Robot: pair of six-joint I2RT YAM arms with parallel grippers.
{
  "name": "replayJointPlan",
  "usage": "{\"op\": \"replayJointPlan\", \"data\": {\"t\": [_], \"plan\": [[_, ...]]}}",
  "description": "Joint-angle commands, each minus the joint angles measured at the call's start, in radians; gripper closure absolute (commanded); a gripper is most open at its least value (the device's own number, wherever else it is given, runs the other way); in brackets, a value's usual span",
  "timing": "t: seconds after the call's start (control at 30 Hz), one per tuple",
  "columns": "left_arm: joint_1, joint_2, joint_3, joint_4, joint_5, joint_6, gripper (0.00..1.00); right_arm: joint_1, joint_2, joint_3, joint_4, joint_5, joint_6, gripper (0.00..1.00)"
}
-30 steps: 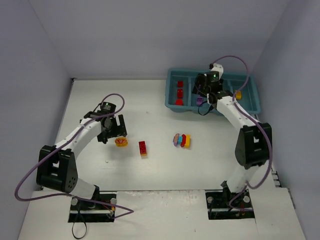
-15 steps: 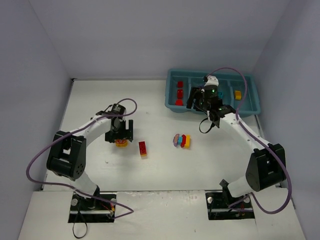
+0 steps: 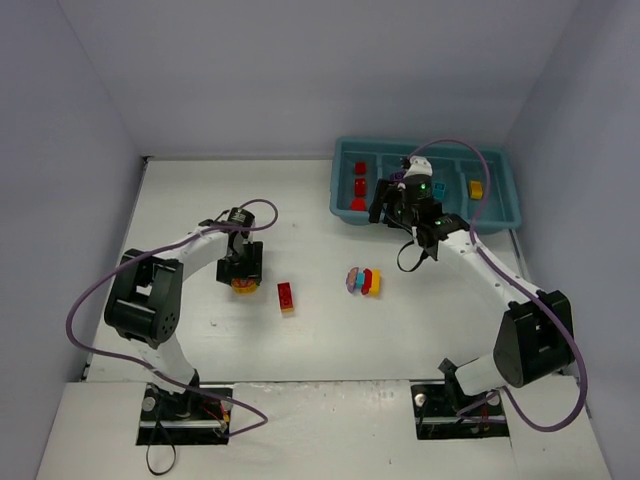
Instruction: Sort the legos into containers by color
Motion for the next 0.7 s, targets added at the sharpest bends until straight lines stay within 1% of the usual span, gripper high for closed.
{"op": "replayJointPlan", "data": {"t": [0.0,0.03,0.07,0.1,0.17,0.23,0.27,0.3,0.33,0.37,0.4,0.43,0.5,0.53,0.67], "plan": [[-0.006,-0.043,0.033,0.003,0.001,0.006,0.47,0.026,-0.041,0.014,0.044,-0.012,-0.011,0.31],[-0.008,-0.050,0.031,0.002,0.001,0.006,0.53,0.029,-0.041,0.018,0.044,-0.017,-0.011,0.31],[-0.011,-0.057,0.030,0.002,0.003,0.006,0.66,0.035,-0.041,0.020,0.044,-0.017,-0.013,0.31],[-0.014,-0.079,0.030,0.002,0.003,0.006,0.72,0.039,-0.038,0.022,0.044,-0.049,-0.013,0.31],[-0.020,-0.111,0.025,0.017,0.004,0.018,0.81,0.046,-0.037,0.034,0.044,-0.096,-0.017,0.32],[-0.039,-0.178,0.018,0.045,-0.002,0.059,0.81,0.054,-0.026,0.051,0.037,-0.149,-0.027,0.32],[-0.049,-0.206,0.010,0.096,-0.018,0.086,0.81,0.066,-0.015,0.072,0.032,-0.200,-0.030,0.32],[-0.078,-0.267,-0.001,0.127,-0.029,0.115,0.81,0.074,-0.009,0.084,0.026,-0.230,-0.027,0.33],[-0.097,-0.298,-0.028,0.200,-0.043,0.182,0.81,0.078,-0.001,0.097,0.014,-0.262,-0.022,0.33],[-0.111,-0.329,-0.044,0.239,-0.048,0.217,0.81,0.086,0.012,0.126,0.008,-0.296,-0.007,0.33],[-0.128,-0.384,-0.055,0.273,-0.017,0.251,0.81,0.089,0.020,0.140,-0.001,-0.357,0.004,0.33],[-0.132,-0.408,-0.068,0.345,0.006,0.318,0.81,0.094,0.026,0.153,-0.008,-0.383,0.015,0.33],[-0.140,-0.474,-0.108,0.416,0.056,0.376,0.84,0.104,0.045,0.192,-0.018,-0.457,0.045,0.33],[-0.146,-0.494,-0.120,0.469,0.098,0.421,0.84,0.111,0.051,0.204,-0.021,-0.481,0.055,0.33],[-0.174,-0.580,-0.177,0.587,0.179,0.558,0.84,0.131,0.084,0.258,-0.028,-0.598,0.094,0.33]]}}
